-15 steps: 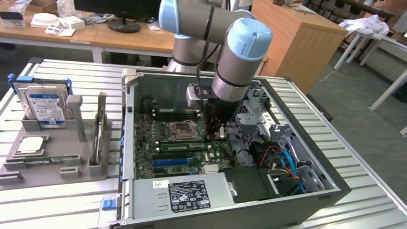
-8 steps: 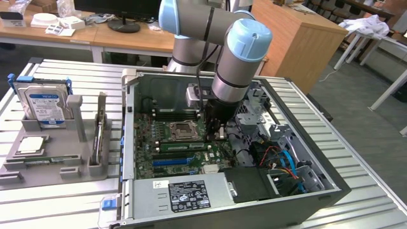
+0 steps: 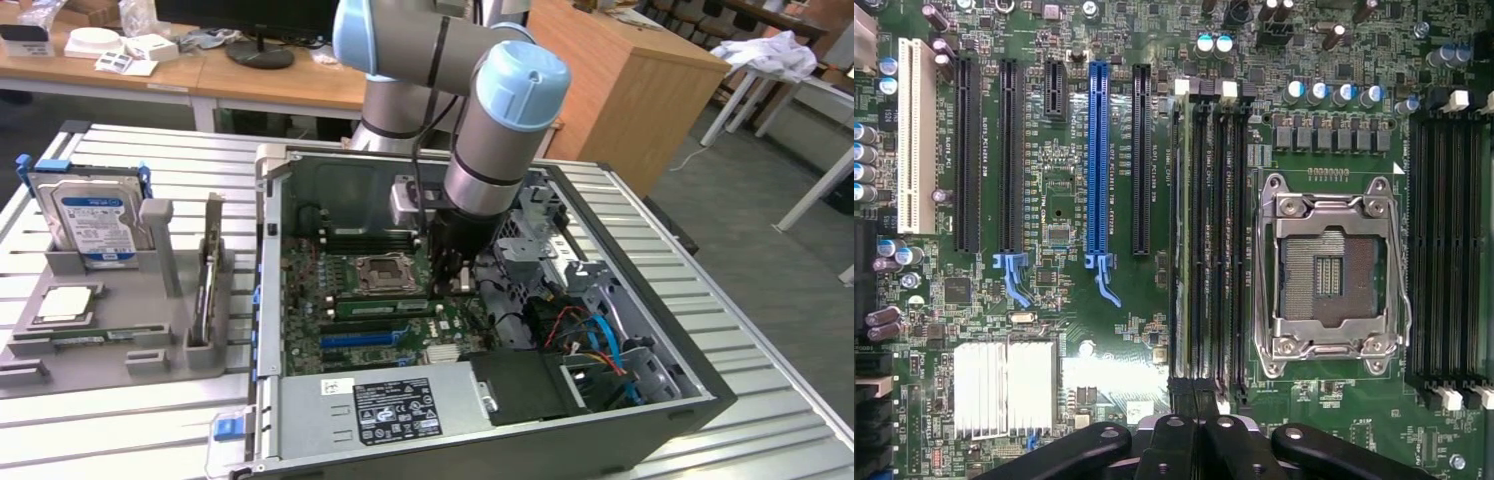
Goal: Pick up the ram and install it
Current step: 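Press down the ram until it locks into place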
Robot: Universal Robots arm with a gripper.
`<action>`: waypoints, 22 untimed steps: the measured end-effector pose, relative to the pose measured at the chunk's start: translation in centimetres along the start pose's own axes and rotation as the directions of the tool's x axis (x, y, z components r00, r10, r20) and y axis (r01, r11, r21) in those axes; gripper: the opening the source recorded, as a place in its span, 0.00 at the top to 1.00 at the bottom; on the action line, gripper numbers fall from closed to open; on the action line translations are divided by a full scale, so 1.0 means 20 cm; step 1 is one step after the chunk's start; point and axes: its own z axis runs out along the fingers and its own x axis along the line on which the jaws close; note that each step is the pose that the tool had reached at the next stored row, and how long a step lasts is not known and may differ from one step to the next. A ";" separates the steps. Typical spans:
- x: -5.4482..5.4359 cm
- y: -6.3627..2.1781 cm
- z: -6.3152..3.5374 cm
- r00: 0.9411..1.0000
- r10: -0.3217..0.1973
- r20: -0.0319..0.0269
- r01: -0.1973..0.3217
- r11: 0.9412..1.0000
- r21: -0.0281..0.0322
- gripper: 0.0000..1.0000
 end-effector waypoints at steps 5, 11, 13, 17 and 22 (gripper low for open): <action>0.00 0.000 0.001 1.000 0.000 0.000 0.000 1.000 0.000 0.89; 0.00 0.000 0.006 1.000 0.000 0.000 0.000 1.000 0.000 0.89; 0.00 0.000 0.006 1.000 0.000 0.000 0.000 1.000 0.000 0.89; 0.00 0.000 0.010 1.000 0.000 0.000 0.000 1.000 0.000 0.89; 0.00 0.000 0.010 1.000 0.000 0.000 0.000 1.000 0.000 0.89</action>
